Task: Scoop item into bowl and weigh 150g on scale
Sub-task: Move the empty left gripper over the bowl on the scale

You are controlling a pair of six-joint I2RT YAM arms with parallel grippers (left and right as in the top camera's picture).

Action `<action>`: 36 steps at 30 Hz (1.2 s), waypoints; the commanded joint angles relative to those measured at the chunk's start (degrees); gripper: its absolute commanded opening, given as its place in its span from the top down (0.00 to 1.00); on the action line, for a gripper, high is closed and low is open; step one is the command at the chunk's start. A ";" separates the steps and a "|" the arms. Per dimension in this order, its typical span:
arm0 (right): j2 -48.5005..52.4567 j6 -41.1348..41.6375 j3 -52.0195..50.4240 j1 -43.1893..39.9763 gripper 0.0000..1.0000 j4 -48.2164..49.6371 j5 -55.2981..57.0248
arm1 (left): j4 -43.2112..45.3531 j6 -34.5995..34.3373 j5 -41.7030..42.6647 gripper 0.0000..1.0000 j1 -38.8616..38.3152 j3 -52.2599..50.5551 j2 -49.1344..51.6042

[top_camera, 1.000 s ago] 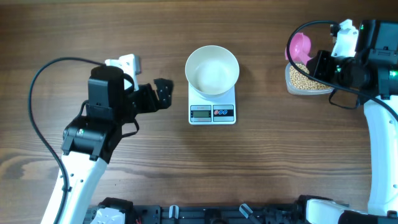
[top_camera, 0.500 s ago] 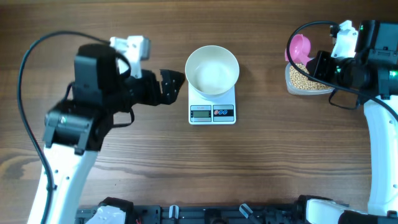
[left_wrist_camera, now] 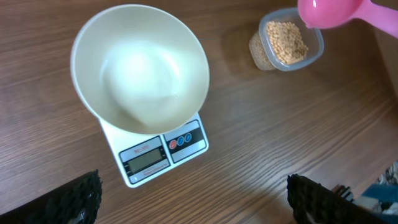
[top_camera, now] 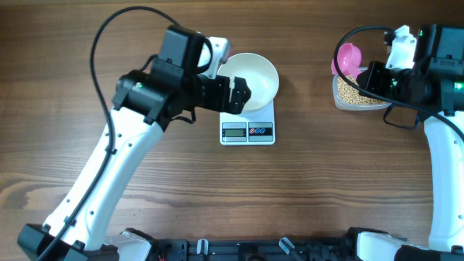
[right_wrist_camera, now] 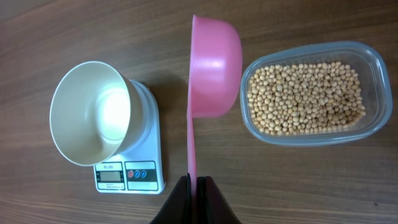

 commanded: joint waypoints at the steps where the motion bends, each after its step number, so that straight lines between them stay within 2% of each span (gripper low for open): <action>1: -0.74 0.24 -0.17 -0.07 0.96 -0.33 -0.94 | 0.42 1.16 -0.83 0.35 -2.34 0.85 1.53; 2: -0.74 0.28 -0.17 -0.07 0.96 -0.33 -0.92 | 0.39 1.14 -0.94 0.51 -2.80 0.76 1.95; 3: -0.74 0.28 -0.17 -0.07 0.96 -0.31 -0.92 | 0.28 1.05 -0.92 0.62 -3.26 0.68 2.58; 4: -0.74 0.31 -0.17 -0.07 0.96 -0.26 -0.92 | 0.04 0.50 -0.94 0.67 -3.78 0.59 3.13; 5: -0.74 0.28 -0.17 -0.07 0.96 -0.24 -0.92 | -0.26 -0.63 -0.94 0.67 -4.35 0.48 3.76; 7: -0.74 0.28 -0.17 -0.07 0.96 -0.24 -0.92 | -1.95 -2.84 -0.98 0.89 -5.95 0.48 5.20; 8: -0.74 0.31 -0.17 -0.07 0.96 -0.26 -0.92 | -2.45 -2.97 -1.14 0.96 -6.58 0.39 5.75; 11: -0.74 0.26 -0.17 -0.07 0.96 -0.26 -0.92 | -2.43 -4.09 -4.74 0.96 -8.00 -0.52 7.37; 13: -0.74 0.28 -0.17 -0.07 0.96 -0.26 -0.92 | -2.73 -8.50 -8.70 0.96 -8.37 -1.70 8.41; 16: -0.74 0.24 -0.17 -0.07 0.96 -0.28 -0.92 | -4.20 -12.07 -9.31 0.96 -8.33 -3.37 9.42; 26: -0.74 0.13 -0.17 -0.07 0.96 0.00 -0.68 | -13.86 -8.24 -9.14 0.96 -8.31 -5.07 5.14; 33: -0.74 -1.40 -0.17 -0.07 0.96 -0.44 -0.48 | -12.83 -5.92 -11.21 0.96 -6.80 -11.65 -2.51; 36: -0.74 -2.54 -0.17 -0.07 0.96 -0.79 -0.50 | -8.79 -6.64 -11.26 0.96 -4.59 -16.15 -3.82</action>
